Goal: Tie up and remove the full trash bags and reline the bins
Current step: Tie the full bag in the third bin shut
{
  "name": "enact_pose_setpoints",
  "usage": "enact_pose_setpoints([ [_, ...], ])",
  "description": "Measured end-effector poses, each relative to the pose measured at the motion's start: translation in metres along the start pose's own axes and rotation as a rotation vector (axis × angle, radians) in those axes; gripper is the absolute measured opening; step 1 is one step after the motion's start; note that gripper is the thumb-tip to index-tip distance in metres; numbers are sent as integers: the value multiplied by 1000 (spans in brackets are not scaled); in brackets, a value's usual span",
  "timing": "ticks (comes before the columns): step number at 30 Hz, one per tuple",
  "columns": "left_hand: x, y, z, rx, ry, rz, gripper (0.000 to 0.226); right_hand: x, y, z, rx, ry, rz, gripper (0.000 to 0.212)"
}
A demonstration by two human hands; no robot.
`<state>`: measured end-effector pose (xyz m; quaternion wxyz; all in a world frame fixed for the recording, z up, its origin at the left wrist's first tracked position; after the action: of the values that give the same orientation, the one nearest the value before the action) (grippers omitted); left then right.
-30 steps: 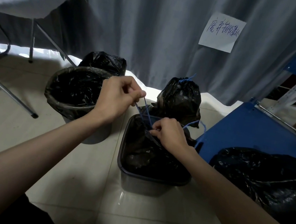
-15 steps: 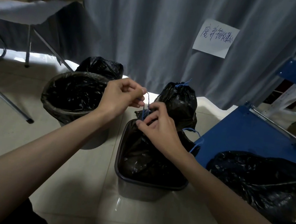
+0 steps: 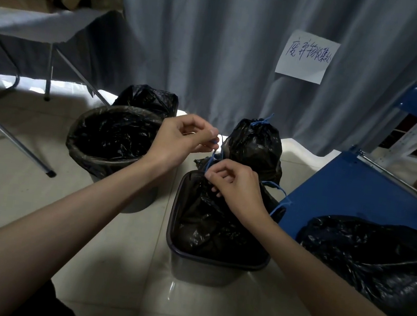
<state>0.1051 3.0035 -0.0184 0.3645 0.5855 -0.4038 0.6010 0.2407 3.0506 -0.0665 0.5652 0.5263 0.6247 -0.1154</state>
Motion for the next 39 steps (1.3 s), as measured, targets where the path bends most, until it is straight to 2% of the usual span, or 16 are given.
enact_pose_setpoints([
  [2,0,-1,0,-20,1,31,14,0,-1,-1,-13,-7,-1,16],
  [5,4,-7,3,-52,-9,53,14,-3,-2,-1,-4,-8,-31,9],
  [7,1,-4,1,-23,-22,-4,26,-3,1,-3,16,-35,-53,13],
  [10,-7,5,-4,24,-99,-376,45,1,7,-6,50,-88,-82,18],
  [14,-49,-11,-1,-175,20,-875,34,5,10,-5,67,-112,-100,19],
  [17,-68,-16,2,-170,37,-1042,33,3,8,-4,49,-107,-101,20],
  [20,-70,-18,3,-82,-15,-1070,39,-4,6,-4,30,-92,-106,23],
  [23,-82,-15,3,-71,4,-1084,36,-11,13,-4,45,-85,-101,25],
  [26,-106,-7,5,-114,101,-1122,30,-18,33,-6,98,-84,-137,27],
  [29,-117,-10,9,-174,116,-1062,35,-23,51,-4,123,-66,-129,28],
  [33,-120,-14,13,-322,200,-1064,27,-21,52,0,36,-88,-107,28],
  [34,-117,-12,12,-343,227,-1034,32,-24,51,0,14,-81,-107,28],
  [37,-91,-11,4,-346,207,-910,84,-38,47,1,-52,-16,-84,28],
  [39,-72,-22,1,-342,133,-853,97,-50,41,3,-108,49,-32,27],
])
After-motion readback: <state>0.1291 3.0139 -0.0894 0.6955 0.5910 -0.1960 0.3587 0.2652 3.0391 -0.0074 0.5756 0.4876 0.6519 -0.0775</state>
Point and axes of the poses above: each hand's wrist, its own z-axis away from the middle knuckle, its own y-axis out of the back of the hand, x = y × z, the point moved 10 cm from there along -z, towards the middle knuckle, and after that the axes turned 10 degrees about y, right-handed, at the moved point
